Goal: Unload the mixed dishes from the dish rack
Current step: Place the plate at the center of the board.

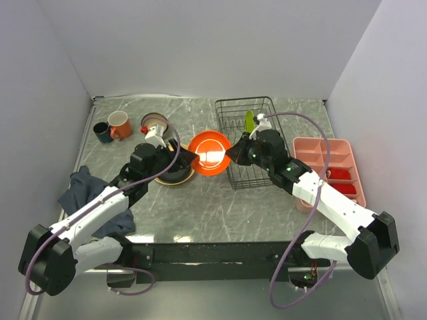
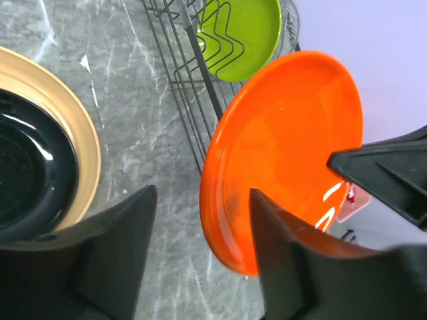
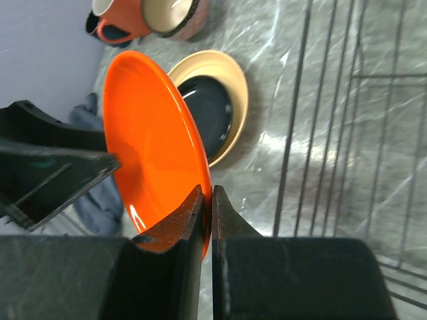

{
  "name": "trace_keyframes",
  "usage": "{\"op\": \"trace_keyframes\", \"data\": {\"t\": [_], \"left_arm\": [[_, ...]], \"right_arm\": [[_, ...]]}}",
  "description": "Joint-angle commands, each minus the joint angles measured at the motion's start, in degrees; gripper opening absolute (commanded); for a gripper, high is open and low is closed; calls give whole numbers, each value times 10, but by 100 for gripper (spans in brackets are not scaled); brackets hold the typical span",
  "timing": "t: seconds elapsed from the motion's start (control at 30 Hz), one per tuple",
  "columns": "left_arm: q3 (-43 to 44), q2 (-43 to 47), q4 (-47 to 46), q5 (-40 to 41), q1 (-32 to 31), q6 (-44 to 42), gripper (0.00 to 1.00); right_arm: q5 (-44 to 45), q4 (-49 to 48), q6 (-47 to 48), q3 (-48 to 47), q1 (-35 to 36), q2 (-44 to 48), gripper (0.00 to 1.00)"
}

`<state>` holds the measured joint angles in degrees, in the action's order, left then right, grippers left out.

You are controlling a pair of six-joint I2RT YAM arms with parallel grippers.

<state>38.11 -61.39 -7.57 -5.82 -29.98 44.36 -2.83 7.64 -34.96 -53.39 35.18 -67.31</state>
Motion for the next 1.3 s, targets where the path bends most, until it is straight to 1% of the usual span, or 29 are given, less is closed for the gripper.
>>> {"op": "trace_keyframes", "data": {"t": [0.0, 0.03, 0.07, 0.13, 0.17, 0.2, 0.23, 0.27, 0.33, 0.37, 0.43, 0.47, 0.53, 0.57, 0.67, 0.87, 0.97, 1.03, 1.13, 1.27], "left_arm": [[0, -14, -38, 13, -8, 31, 54], [-2, -15, -39, 13, -8, 37, 46], [-4, -17, -38, 15, -8, 40, 28], [-9, -17, -38, 22, -9, 46, 15], [-10, -16, -38, 26, -10, 49, 5], [-11, -15, -38, 31, -10, 51, 2], [-12, -15, -34, 33, -10, 55, 1], [-11, -14, -30, 37, -9, 54, 1], [-7, -15, -17, 49, -8, 50, 1], [-5, -17, -12, 52, -8, 49, 1], [-4, -17, -4, 57, -5, 45, 1], [-4, -17, 1, 56, -1, 44, 1], [-9, -15, 6, 56, 8, 41, 1], [-11, -15, 11, 56, 20, 39, 1], [-15, -12, 25, 56, 49, 33, 1], [-22, -15, 38, 50, 114, 13, 1], [-30, -28, 37, 44, 138, 4, 1], [-29, -44, 39, 43, 144, -2, 1], [-22, -66, 49, 52, 152, -11, 1], [-30, -74, 50, 56, 158, -22, 1]], "right_arm": [[-41, -75, -46, 8, -4, 17, 0], [-42, -75, -50, 13, -4, 17, 0], [-42, -75, -51, 14, -5, 16, 0], [-41, -75, -49, 14, -4, 13, 0], [-40, -75, -49, 14, -5, 10, 2], [-39, -75, -44, 13, -5, 10, 5], [-37, -75, -42, 11, -5, 8, 8], [-36, -75, -39, 11, -5, 7, 19], [-25, -70, -28, 10, -8, 7, 34], [-20, -66, -25, 9, -9, 7, 46], [0, -50, -11, 3, -12, 8, 56], [10, -44, -6, 1, -13, 9, 65], [27, -24, 16, -8, -16, 13, 75], [60, -16, 26, -13, -20, 14, 80], [119, 15, 66, -30, -22, 16, 84], [186, 55, 122, -58, -41, 12, 86], [221, 69, 143, -73, -47, 3, 91], [245, 80, 160, -90, -50, -12, 94], [273, 89, 178, -116, -54, -45, 94], [288, 86, 190, -140, -61, -81, 94]]}}
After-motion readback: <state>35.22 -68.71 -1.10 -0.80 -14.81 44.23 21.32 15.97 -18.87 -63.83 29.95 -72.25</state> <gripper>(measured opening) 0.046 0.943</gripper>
